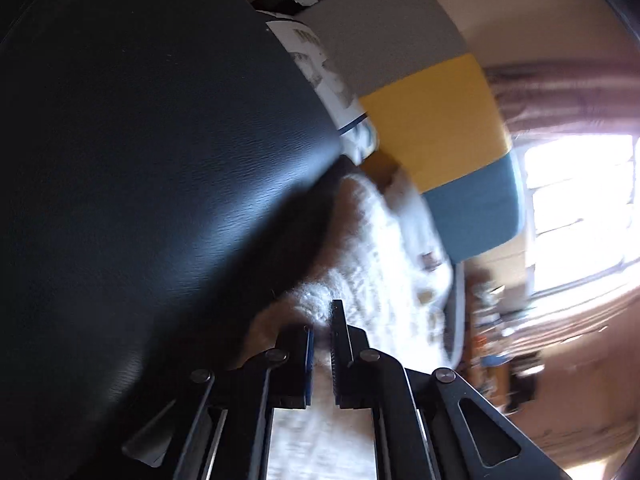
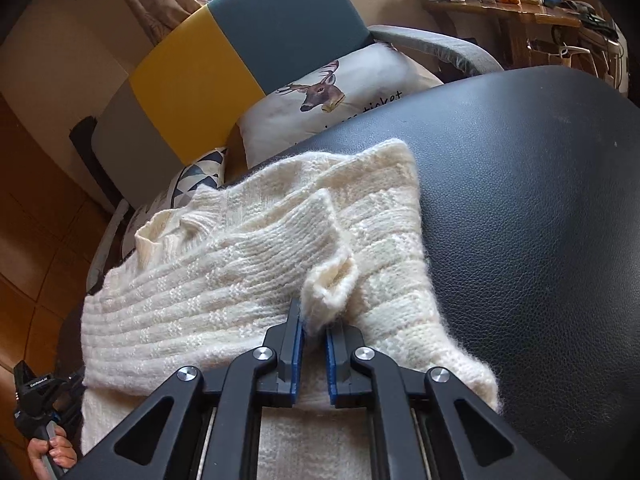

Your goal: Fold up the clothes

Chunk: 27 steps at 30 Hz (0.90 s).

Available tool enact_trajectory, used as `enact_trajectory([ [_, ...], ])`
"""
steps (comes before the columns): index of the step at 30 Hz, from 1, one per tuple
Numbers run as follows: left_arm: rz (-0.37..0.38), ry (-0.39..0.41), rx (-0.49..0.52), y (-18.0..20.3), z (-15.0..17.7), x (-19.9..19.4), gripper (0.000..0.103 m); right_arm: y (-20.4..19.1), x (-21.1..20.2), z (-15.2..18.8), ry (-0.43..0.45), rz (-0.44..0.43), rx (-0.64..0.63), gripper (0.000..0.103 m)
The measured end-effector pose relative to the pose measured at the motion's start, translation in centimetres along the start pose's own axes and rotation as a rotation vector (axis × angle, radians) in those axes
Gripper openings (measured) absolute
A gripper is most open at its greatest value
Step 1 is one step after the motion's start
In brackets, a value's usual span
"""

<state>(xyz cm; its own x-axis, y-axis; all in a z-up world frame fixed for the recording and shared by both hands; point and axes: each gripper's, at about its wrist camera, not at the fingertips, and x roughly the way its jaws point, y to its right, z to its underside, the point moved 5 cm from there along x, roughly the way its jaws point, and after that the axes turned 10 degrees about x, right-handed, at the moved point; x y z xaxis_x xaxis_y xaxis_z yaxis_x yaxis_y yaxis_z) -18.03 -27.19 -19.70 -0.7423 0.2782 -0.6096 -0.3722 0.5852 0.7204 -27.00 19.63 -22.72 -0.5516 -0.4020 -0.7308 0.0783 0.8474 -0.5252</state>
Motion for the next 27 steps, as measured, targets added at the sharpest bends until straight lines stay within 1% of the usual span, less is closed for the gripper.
enact_trajectory([
  [1,0.0,-0.013,-0.005,-0.7,0.2,0.0,0.009,0.0,0.0,-0.1,-0.008,-0.001,0.003,0.008],
  [2,0.021,-0.019,-0.027,-1.0,0.2,-0.5,0.01,0.2,-0.1,-0.3,-0.017,-0.012,0.013,0.009],
  [3,0.045,-0.023,-0.053,-1.2,0.2,-1.0,0.014,0.3,-0.2,-0.4,-0.03,-0.023,0.03,0.011],
  [4,0.068,-0.027,-0.079,-1.5,0.2,-1.5,0.016,0.5,-0.3,-0.6,-0.041,-0.034,0.045,0.014],
  [6,0.116,-0.036,-0.13,-1.9,0.1,-2.6,0.018,0.5,-1.1,-0.9,-0.044,-0.031,0.053,0.018],
  [8,0.107,-0.028,-0.095,-1.0,-0.7,-1.9,0.02,0.0,-2.5,-1.1,-0.02,-0.009,0.013,0.019],
  [10,0.094,-0.019,-0.054,0.0,-1.6,-1.0,0.024,-0.9,-4.2,-1.3,0.033,0.011,-0.06,0.019],
  [12,0.08,-0.01,-0.012,1.0,-2.4,-0.2,0.028,-2.3,-5.5,-1.6,0.073,0.006,-0.135,0.021],
  [13,0.074,-0.006,0.009,1.5,-2.9,0.2,0.028,-3.1,-5.7,-1.7,0.074,-0.01,-0.169,0.021],
  [15,0.06,0.003,0.051,2.5,-3.8,1.1,0.034,-4.8,-5.0,-1.8,0.061,-0.004,-0.247,0.021],
  [17,0.047,0.012,0.092,3.5,-4.7,1.9,0.034,-6.0,-3.6,-1.9,0.046,0.031,-0.311,0.021],
  [20,0.026,0.026,0.155,5.0,-6.0,3.2,0.034,-6.9,-1.0,-2.4,0.027,0.08,-0.357,0.021],
  [24,-0.036,-0.023,0.22,4.1,-6.4,5.0,0.034,-4.6,3.1,-2.6,-0.052,0.205,-0.367,0.021],
  [25,-0.067,-0.043,0.26,4.0,-6.2,5.7,0.034,-4.1,3.0,-2.6,-0.023,0.17,-0.365,0.02],
  [26,-0.102,-0.047,0.299,3.5,-6.0,6.3,0.027,-3.6,2.8,-2.5,-0.016,0.144,-0.342,0.02],
  [27,-0.109,-0.037,0.331,3.2,-5.6,6.3,0.021,-3.0,2.6,-2.4,-0.008,0.119,-0.322,0.02],
])
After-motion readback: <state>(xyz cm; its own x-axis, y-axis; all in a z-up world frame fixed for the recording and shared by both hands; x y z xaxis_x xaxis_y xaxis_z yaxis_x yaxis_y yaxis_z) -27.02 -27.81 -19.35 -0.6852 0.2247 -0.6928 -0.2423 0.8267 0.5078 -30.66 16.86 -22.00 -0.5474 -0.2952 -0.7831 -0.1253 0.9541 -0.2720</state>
